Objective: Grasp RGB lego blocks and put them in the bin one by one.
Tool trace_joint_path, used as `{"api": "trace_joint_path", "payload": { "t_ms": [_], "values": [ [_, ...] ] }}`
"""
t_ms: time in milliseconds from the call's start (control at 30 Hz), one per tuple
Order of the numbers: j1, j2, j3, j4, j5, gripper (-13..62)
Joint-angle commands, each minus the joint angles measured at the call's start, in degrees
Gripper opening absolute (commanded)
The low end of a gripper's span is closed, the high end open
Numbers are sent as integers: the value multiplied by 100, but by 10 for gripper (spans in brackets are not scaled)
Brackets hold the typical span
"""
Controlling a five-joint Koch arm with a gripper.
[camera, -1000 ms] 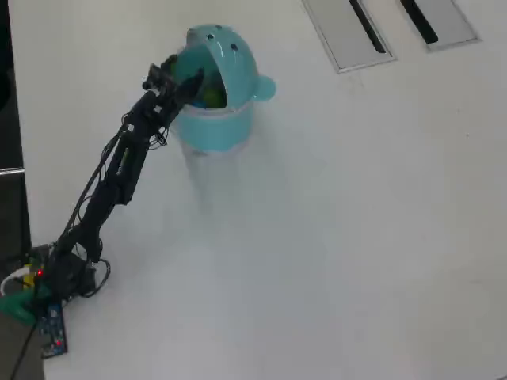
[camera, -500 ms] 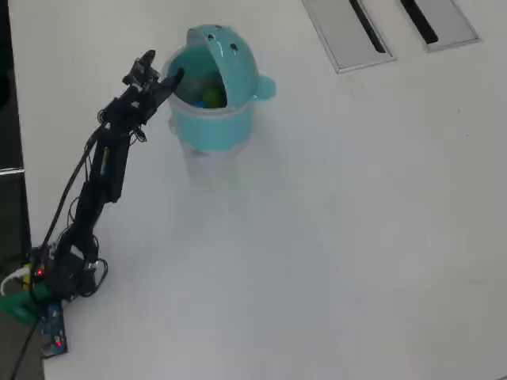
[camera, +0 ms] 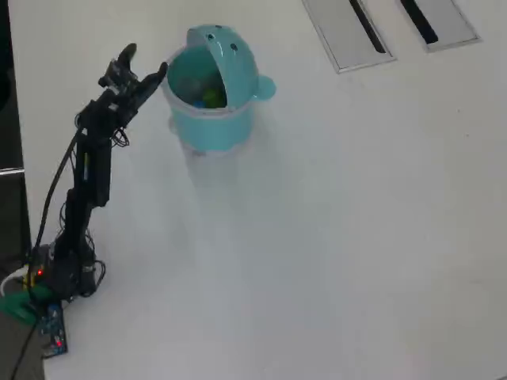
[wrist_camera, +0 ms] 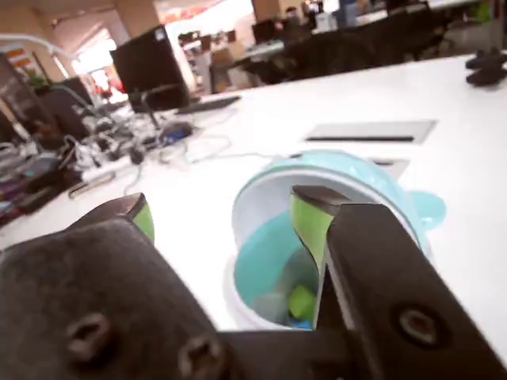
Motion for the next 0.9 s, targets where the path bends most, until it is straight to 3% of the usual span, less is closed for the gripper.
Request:
{"api": "trace_joint_path", "payload": {
  "t_ms": [0,167,367,667,867],
  "values": [
    [44,589,88,-53,-18,311],
    [88,1292,1020,-44,-9,311],
    [176,2716,3366,-176,18,311],
    [141,4201,6469,-1854,26,312],
    [167,4746,7515,-2593,26,312]
  ]
}}
